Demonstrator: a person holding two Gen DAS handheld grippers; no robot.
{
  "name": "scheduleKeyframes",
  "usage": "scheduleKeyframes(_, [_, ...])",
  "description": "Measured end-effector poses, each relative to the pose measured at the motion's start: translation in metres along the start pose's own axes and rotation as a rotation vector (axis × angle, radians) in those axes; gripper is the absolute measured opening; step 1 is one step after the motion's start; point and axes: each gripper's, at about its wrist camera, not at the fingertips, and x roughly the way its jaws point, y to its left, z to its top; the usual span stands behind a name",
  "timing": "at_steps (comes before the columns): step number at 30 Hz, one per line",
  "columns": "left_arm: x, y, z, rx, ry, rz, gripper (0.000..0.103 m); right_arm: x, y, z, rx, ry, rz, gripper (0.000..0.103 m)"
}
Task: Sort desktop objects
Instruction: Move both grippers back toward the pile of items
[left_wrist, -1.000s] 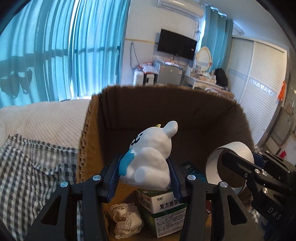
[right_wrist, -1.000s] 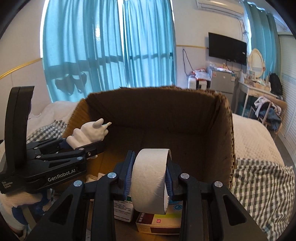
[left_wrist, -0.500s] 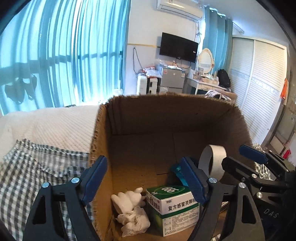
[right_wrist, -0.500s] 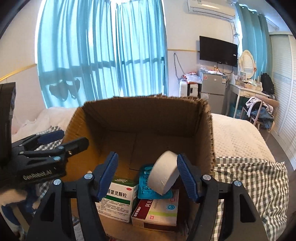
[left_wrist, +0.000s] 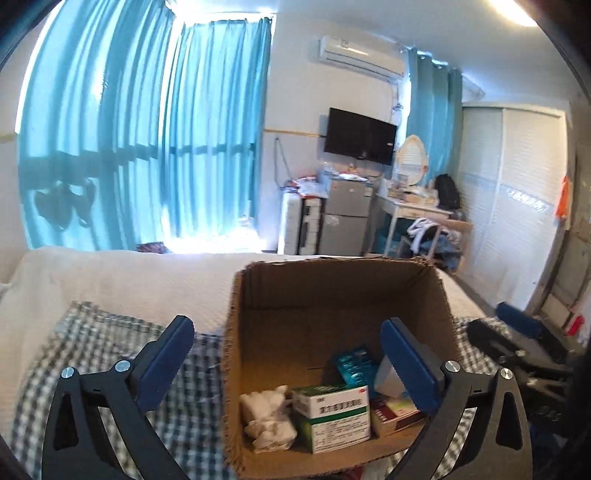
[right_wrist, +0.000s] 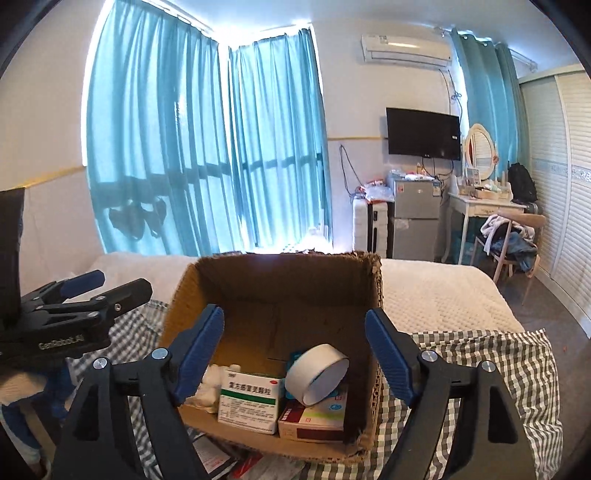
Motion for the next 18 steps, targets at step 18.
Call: scheduleKeyframes(18, [-0.091,0.026,-0.02,-0.054,-0.046,0.076,0.103,-0.068,-0.003,-0.034,0.014,-0.026,-0.098,0.092])
